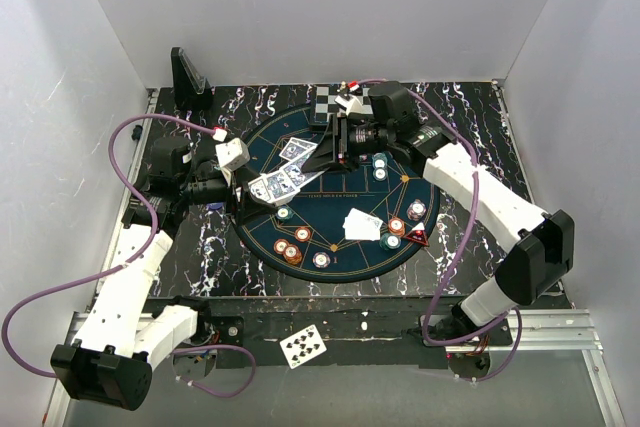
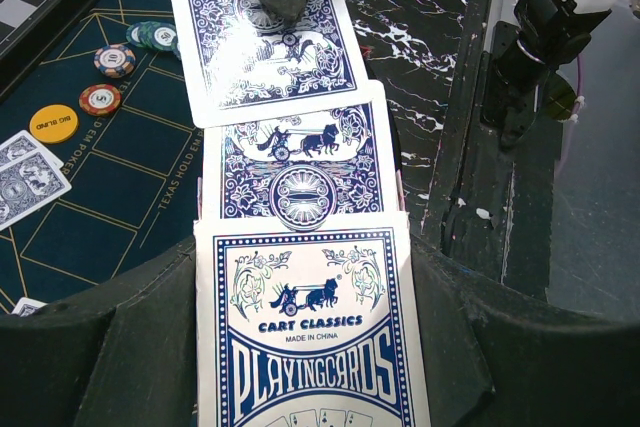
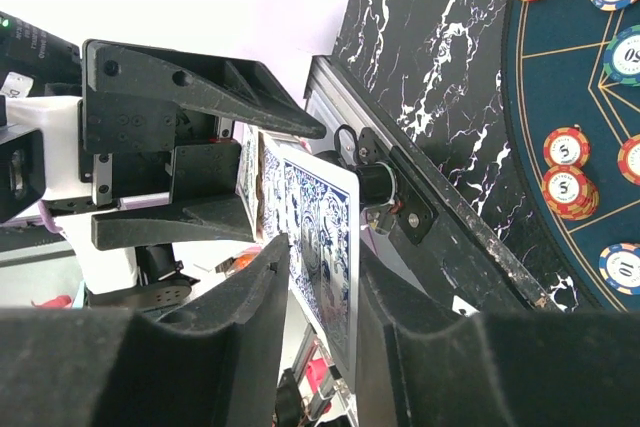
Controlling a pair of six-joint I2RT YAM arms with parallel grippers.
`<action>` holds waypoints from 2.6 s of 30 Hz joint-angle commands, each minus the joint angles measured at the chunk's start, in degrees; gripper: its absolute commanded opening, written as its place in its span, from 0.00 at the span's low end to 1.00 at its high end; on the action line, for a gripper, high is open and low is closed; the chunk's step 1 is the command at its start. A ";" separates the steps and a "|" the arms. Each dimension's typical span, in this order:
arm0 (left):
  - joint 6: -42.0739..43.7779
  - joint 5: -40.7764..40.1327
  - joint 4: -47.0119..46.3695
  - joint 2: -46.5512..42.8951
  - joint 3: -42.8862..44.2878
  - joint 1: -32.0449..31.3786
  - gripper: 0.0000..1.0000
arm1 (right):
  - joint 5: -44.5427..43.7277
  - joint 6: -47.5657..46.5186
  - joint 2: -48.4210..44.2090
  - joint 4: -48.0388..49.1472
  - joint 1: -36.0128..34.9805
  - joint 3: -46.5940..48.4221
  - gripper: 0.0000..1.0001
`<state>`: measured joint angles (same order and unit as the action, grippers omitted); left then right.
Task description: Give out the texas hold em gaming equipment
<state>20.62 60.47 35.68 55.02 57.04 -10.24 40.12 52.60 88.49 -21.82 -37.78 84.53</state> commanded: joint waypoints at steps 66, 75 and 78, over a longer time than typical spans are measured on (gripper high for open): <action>1.09 -0.70 13.10 -5.63 6.95 0.13 0.00 | -87.15 -47.68 51.87 -26.95 -17.67 41.42 0.01; 0.74 -0.70 12.48 -5.81 6.60 0.13 0.00 | -79.95 -45.57 53.72 -26.25 -21.28 43.08 0.01; 1.00 -0.88 12.75 -5.81 6.34 0.13 0.00 | -74.94 -44.26 53.55 -25.64 -21.46 42.65 0.01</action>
<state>21.47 59.13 48.47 50.35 61.89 -10.24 -40.62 6.02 141.12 -49.10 -58.35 125.12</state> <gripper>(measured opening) 0.654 0.023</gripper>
